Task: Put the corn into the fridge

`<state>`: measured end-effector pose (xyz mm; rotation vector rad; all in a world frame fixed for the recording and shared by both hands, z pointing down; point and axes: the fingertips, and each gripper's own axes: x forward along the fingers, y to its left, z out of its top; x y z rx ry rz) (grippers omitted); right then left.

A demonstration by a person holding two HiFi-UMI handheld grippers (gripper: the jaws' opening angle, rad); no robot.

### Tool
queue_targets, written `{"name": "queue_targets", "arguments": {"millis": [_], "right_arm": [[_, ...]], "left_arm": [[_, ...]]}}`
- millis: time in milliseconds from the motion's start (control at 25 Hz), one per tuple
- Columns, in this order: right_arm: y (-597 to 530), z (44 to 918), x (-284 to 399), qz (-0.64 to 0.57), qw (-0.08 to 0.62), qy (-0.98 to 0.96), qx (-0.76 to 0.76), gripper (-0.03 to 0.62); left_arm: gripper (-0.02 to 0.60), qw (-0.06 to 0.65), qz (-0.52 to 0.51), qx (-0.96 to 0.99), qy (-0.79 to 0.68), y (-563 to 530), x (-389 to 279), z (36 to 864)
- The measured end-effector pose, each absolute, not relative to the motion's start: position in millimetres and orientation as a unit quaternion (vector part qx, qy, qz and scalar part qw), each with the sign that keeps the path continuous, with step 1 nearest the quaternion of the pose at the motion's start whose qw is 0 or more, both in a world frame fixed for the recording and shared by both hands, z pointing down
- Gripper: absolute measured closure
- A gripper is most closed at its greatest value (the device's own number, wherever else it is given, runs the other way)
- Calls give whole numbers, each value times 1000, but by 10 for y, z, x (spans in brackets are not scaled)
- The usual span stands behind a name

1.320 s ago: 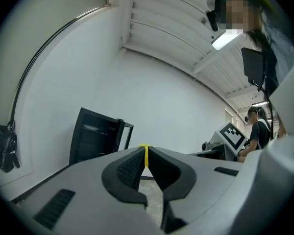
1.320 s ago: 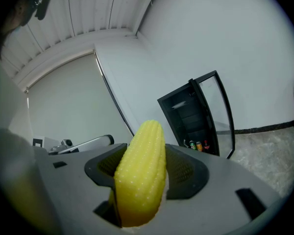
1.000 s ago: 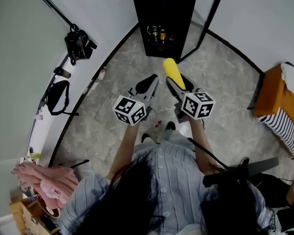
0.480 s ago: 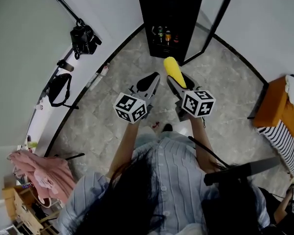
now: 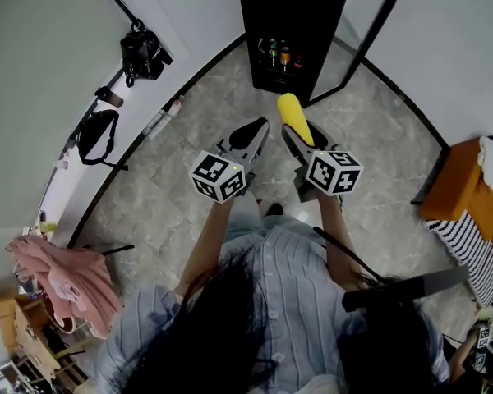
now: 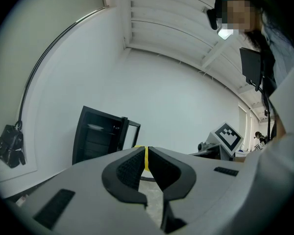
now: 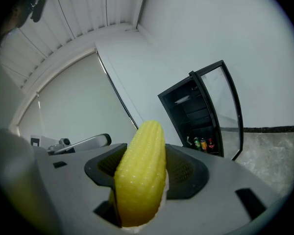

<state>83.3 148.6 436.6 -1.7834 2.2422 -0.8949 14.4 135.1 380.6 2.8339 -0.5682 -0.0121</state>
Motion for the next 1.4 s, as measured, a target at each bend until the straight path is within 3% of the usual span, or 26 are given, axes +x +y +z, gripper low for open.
{"name": "queue_targets", "arguments": {"millis": [800, 1400], "right_arm": [[850, 4403, 1071, -301, 76, 722, -618, 345], [-421, 4535, 992, -325, 63, 700, -633, 345]], "left_arm": [[574, 134, 12, 980, -148, 757, 449, 3924], [573, 140, 9, 983, -117, -648, 417, 3958]]}}
